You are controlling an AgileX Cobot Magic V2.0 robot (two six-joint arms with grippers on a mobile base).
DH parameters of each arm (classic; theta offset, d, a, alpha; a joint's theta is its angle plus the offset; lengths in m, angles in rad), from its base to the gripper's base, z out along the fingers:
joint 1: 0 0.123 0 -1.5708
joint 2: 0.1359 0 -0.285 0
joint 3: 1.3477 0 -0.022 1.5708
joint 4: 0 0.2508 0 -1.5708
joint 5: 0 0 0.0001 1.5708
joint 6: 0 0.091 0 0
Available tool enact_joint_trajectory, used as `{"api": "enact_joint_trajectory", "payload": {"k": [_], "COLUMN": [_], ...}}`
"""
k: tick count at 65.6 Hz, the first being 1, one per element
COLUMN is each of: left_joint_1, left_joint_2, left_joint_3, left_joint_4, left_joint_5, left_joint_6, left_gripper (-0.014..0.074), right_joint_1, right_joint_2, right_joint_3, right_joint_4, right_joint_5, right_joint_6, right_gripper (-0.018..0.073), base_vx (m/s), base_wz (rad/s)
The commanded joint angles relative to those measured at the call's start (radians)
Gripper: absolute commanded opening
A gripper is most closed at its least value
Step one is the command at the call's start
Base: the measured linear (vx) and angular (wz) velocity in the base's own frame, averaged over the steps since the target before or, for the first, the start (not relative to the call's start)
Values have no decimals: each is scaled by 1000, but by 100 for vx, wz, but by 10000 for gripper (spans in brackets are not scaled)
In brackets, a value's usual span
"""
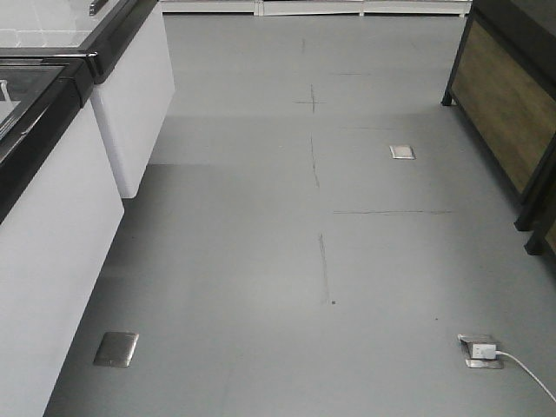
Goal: Left arm holds basket, right arm returns cookies
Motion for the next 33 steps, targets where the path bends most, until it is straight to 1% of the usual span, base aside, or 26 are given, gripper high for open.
{"api": "enact_joint_trajectory", "payload": {"k": [1,3,7,16,24,28,33], "left_joint_1": [33,54,94,226,362,422,510], "left_joint_2": [63,75,97,136,181,205,244], "left_joint_3": [-107,-131,-180,-306,-422,-469,-535], "left_joint_4": [1,-2,-15,-42,-114,-175,-267], "left_joint_5": [-16,-1,33,116,207,243,280], "left_joint_6": [-94,-107,-107,-95,-25,23,114], "left_gripper": [447,447,447,447,447,447,447], "right_joint_1": [-1,-1,-1,-1,-1,-1,-1], "right_joint_2": [-14,-14,-14,-14,-14,-14,-14], "right_joint_3": [18,18,18,18,18,18,18], "right_joint_4": [-10,-10,-10,-10,-10,-10,-10], "right_joint_5": [-75,-75,-75,-75,-75,-75,-75], "right_joint_6": [-1,-1,-1,-1,-1,-1,-1], "right_gripper": [-6,-6,-6,-6,-6,-6,-6], "base_vx": [0,0,0,0,0,0,0], "base_wz": [0,0,0,0,0,0,0]}}
